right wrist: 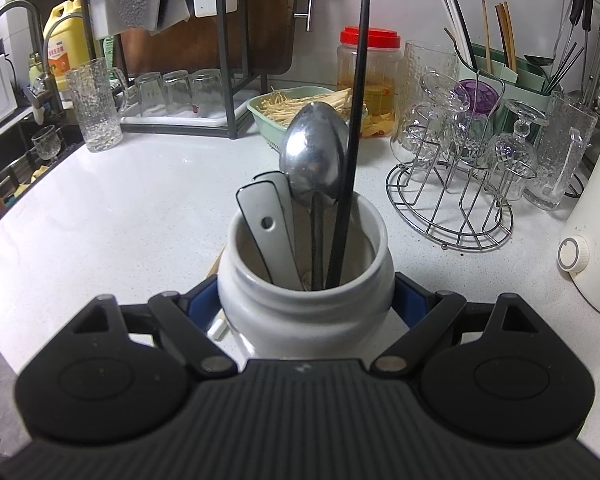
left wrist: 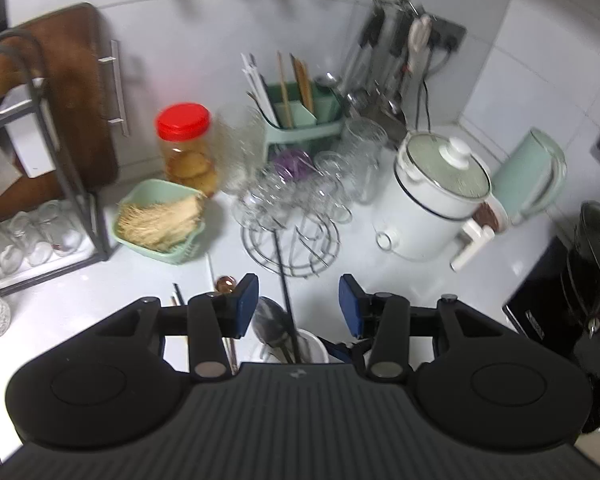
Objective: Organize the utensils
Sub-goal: 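Lower the black chopstick into the mug and open the left tool, then move the left tool to the wooden chopstick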
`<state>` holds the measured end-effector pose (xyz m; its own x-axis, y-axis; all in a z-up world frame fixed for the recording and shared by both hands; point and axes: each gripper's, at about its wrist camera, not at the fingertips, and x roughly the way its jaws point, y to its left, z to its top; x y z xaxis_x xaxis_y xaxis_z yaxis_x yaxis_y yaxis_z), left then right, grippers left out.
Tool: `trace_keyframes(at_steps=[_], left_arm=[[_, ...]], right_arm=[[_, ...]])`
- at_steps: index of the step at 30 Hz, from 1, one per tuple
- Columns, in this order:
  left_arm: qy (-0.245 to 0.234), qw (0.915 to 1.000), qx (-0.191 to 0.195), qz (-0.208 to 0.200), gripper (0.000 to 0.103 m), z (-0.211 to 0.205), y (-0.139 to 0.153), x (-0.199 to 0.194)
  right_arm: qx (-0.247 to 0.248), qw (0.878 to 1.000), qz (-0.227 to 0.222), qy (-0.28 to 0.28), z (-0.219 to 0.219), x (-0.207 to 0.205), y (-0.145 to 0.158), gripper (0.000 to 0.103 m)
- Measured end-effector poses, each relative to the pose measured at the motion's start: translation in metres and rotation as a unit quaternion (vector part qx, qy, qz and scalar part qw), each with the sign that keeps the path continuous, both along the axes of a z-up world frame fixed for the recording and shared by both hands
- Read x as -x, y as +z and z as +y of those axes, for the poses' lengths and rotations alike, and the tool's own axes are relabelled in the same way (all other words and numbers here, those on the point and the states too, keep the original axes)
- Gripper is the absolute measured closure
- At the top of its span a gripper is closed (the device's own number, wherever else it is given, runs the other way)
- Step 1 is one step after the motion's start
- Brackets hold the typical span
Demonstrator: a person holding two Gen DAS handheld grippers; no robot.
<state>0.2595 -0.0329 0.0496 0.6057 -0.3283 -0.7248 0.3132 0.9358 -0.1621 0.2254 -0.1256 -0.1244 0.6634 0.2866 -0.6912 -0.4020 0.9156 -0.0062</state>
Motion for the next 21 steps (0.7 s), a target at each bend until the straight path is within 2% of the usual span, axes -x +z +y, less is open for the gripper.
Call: trace_keyframes(at_steps=[10, 15, 21], left_arm=[[0.074, 0.9969, 0.002, -0.027, 0.053, 0.047, -0.011, 0.022], [0.110, 0.9937, 0.015, -0.020, 0.053, 0.071, -0.034, 0.029], [0.149, 0.9884, 0.027, 0.000, 0.053, 0.095, -0.077, 0.035]], right_arm=[[-0.003, 1.000, -0.002, -0.001, 0.000, 0.000, 0.000, 0.013], [-0.004, 1.000, -0.003, -0.002, 0.000, 0.001, -0.001, 0.013], [-0.003, 1.000, -0.004, -0.007, -0.001, 0.002, -0.001, 0.013]])
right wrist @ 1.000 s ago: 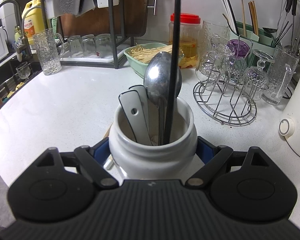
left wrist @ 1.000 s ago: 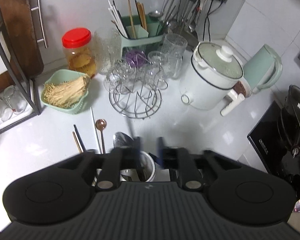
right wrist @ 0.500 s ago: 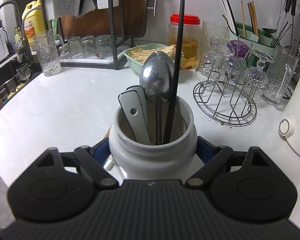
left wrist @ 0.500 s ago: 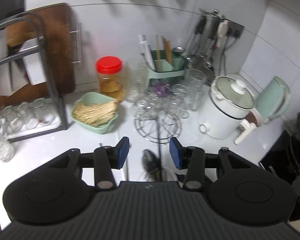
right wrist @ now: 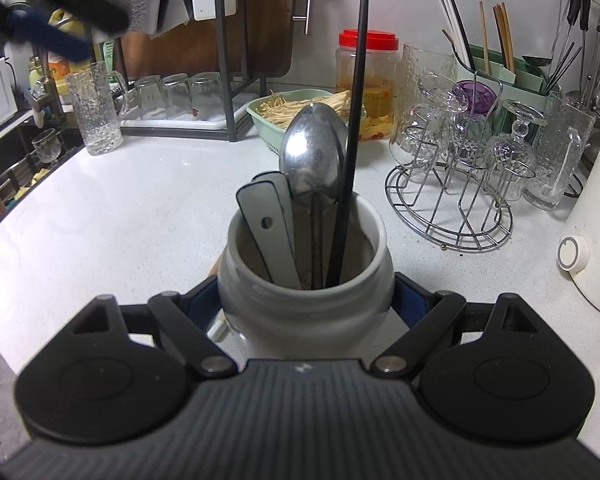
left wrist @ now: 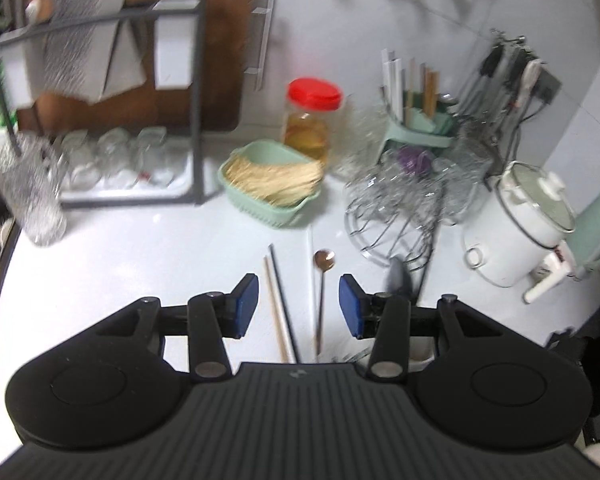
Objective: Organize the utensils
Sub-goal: 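Move the left tool to the wooden chopstick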
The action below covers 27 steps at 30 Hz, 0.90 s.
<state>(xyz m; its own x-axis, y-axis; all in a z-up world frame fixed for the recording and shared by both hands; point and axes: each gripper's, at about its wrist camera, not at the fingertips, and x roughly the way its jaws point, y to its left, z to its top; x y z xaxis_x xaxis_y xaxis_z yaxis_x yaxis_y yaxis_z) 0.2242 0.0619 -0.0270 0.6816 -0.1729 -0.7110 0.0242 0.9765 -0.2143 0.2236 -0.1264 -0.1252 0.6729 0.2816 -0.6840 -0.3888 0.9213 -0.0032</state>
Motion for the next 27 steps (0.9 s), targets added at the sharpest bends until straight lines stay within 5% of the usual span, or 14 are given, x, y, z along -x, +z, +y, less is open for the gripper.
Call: trace_keyframes(at_steps=[8, 15, 27], left_arm=[[0.024, 0.9974, 0.032, 0.061, 0.053, 0.014, -0.073, 0.006], [0.013, 0.9948, 0.012, 0.101, 0.053, -0.006, -0.130, 0.020], [0.007, 0.9928, -0.009, 0.119, 0.053, -0.029, -0.171, 0.030]], right_arm=[[0.007, 1.000, 0.007, -0.024, -0.010, -0.002, 0.001, 0.013], [0.017, 1.000, 0.014, -0.020, -0.012, -0.006, 0.003, 0.012], [0.016, 1.000, 0.018, -0.003, -0.015, -0.008, 0.003, 0.012]])
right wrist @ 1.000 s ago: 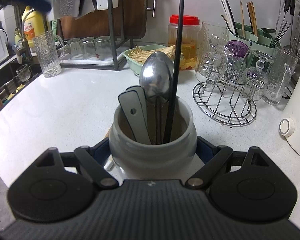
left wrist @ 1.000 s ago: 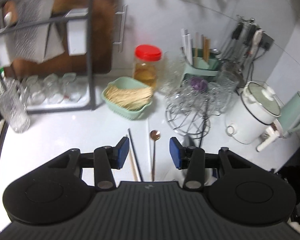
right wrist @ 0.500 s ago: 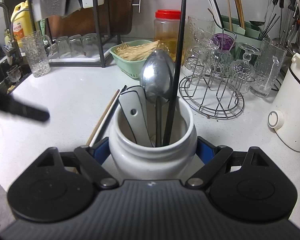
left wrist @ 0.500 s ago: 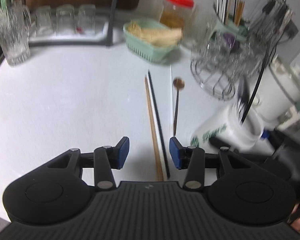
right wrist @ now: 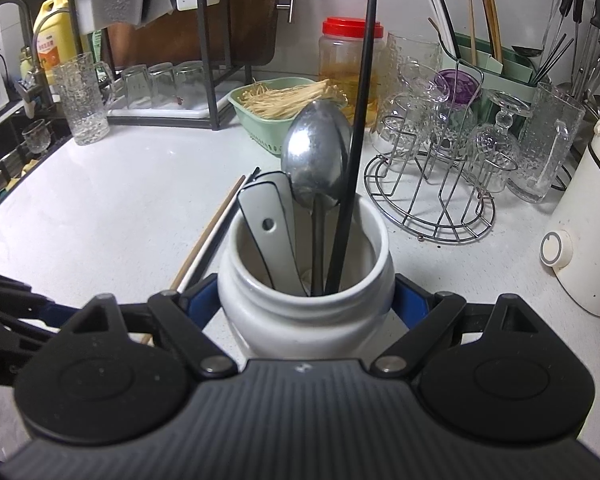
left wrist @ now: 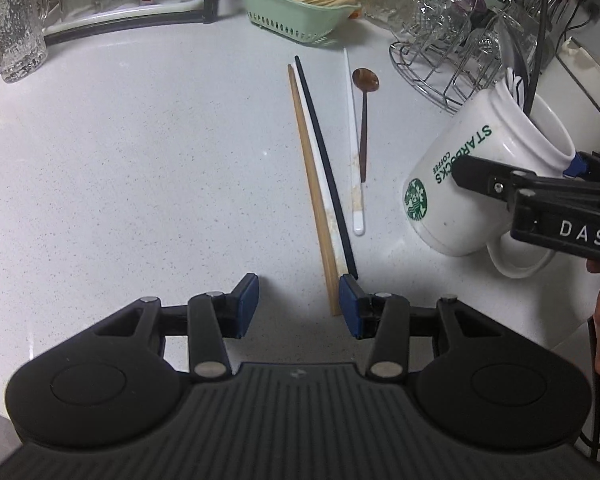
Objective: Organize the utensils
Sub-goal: 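Move the left tool to the wooden chopstick, then close the left tool on the wooden chopstick end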
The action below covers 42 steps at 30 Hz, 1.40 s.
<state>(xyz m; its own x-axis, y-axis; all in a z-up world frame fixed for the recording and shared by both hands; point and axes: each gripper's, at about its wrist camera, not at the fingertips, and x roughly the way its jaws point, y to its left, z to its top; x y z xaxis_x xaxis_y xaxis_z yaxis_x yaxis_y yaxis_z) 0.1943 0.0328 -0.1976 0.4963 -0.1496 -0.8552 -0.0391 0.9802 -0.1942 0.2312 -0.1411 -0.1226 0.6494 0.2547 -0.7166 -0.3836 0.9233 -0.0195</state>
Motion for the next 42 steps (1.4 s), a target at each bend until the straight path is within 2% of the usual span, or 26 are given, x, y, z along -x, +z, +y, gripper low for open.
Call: trace_keyframes(at_steps=[8, 12, 14, 16, 17, 18, 23, 25, 27, 31, 35, 37, 42], left_arm=[[-0.031, 0.9968, -0.073, -0.010, 0.053, -0.016, -0.001, -0.001], [-0.045, 0.9946, -0.093, -0.011, 0.053, -0.018, -0.001, 0.001], [-0.050, 0.9939, -0.097, -0.012, 0.057, -0.020, -0.001, 0.002], [-0.053, 0.9940, -0.095, -0.014, 0.077, -0.020, 0.000, 0.004], [-0.055, 0.9939, -0.095, -0.014, 0.082, -0.021, 0.000, 0.004], [-0.056, 0.9940, -0.093, -0.013, 0.094, -0.021, 0.000, 0.005], [-0.064, 0.9948, -0.079, -0.009, 0.095, -0.018, 0.001, 0.012], [-0.058, 0.9965, -0.060, 0.000, 0.095, -0.012, 0.001, 0.015], [-0.044, 0.9983, -0.039, 0.006, 0.095, -0.005, 0.003, 0.021], [-0.012, 0.9994, -0.031, -0.003, 0.096, 0.002, 0.015, 0.037], [0.047, 0.9987, 0.020, 0.001, 0.096, 0.010, 0.021, 0.060], [0.065, 0.9978, 0.012, 0.005, 0.096, 0.007, 0.023, 0.073], [0.092, 0.9954, 0.023, 0.016, 0.096, -0.003, 0.019, 0.106]], right_arm=[[0.000, 1.000, 0.000, 0.003, 0.000, 0.000, 0.000, 0.012], [0.000, 1.000, 0.000, 0.003, 0.000, 0.000, 0.000, 0.012], [0.000, 1.000, 0.000, 0.003, 0.000, 0.000, 0.000, 0.012], [0.000, 1.000, 0.001, 0.001, 0.000, 0.000, 0.000, 0.012], [0.000, 1.000, 0.001, 0.000, 0.000, 0.000, 0.000, 0.012], [0.000, 1.000, 0.000, -0.001, 0.000, 0.000, 0.000, 0.012], [0.001, 1.000, -0.002, -0.013, 0.004, 0.000, -0.001, 0.012], [0.001, 1.000, -0.004, -0.019, 0.005, 0.001, -0.001, 0.012], [0.001, 1.000, -0.007, -0.022, 0.006, 0.001, -0.001, 0.012], [-0.001, 1.000, -0.010, -0.026, 0.007, 0.001, -0.002, 0.012], [-0.004, 0.999, -0.017, -0.027, 0.006, 0.003, -0.003, 0.012], [-0.007, 1.000, -0.023, -0.018, 0.004, 0.004, -0.004, 0.012], [-0.013, 0.999, -0.031, 0.007, -0.001, 0.003, -0.005, 0.012]])
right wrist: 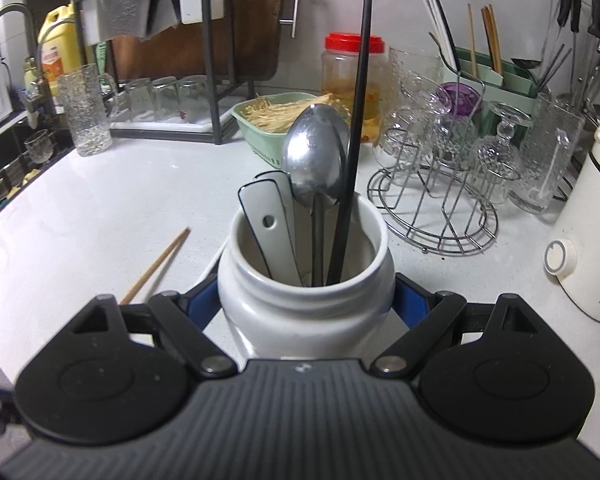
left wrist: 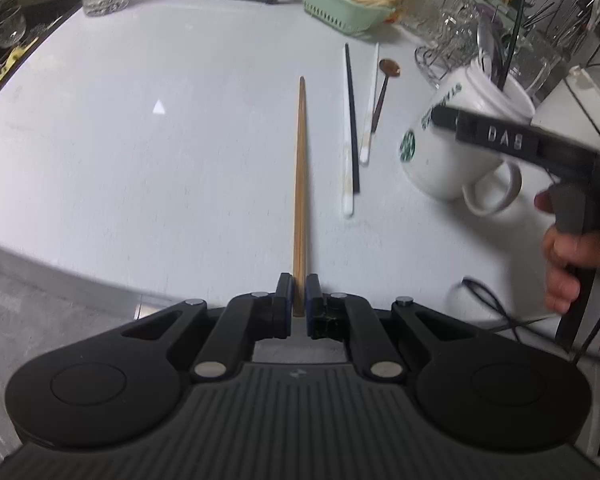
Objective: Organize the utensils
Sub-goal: 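Close the left tool on the wooden chopstick end, then lift the wooden chopstick with the left tool over the mug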
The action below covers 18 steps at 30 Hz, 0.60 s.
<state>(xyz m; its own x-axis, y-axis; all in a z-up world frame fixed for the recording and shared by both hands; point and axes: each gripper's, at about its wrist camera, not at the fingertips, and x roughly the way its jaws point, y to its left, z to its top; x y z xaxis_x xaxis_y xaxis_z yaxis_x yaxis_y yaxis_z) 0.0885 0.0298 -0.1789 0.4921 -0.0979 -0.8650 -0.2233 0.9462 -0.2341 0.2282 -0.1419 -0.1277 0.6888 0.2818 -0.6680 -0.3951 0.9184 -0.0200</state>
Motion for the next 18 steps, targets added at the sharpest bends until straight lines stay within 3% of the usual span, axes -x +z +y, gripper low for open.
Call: trace_keyframes(at_steps=[11, 15, 18], left_arm=[[0.046, 0.9987, 0.020, 0.012, 0.093, 0.001, -0.018, 0.023], [0.054, 0.9983, 0.018, 0.013, 0.067, 0.006, -0.018, 0.027], [0.042, 0.9991, 0.010, 0.004, 0.067, 0.003, -0.019, 0.029]], right_arm=[[-0.004, 1.000, -0.003, 0.025, -0.001, -0.001, -0.001, 0.012], [-0.004, 1.000, -0.003, 0.026, 0.000, -0.002, -0.001, 0.012], [-0.004, 1.000, -0.003, 0.023, 0.001, -0.002, -0.001, 0.012]])
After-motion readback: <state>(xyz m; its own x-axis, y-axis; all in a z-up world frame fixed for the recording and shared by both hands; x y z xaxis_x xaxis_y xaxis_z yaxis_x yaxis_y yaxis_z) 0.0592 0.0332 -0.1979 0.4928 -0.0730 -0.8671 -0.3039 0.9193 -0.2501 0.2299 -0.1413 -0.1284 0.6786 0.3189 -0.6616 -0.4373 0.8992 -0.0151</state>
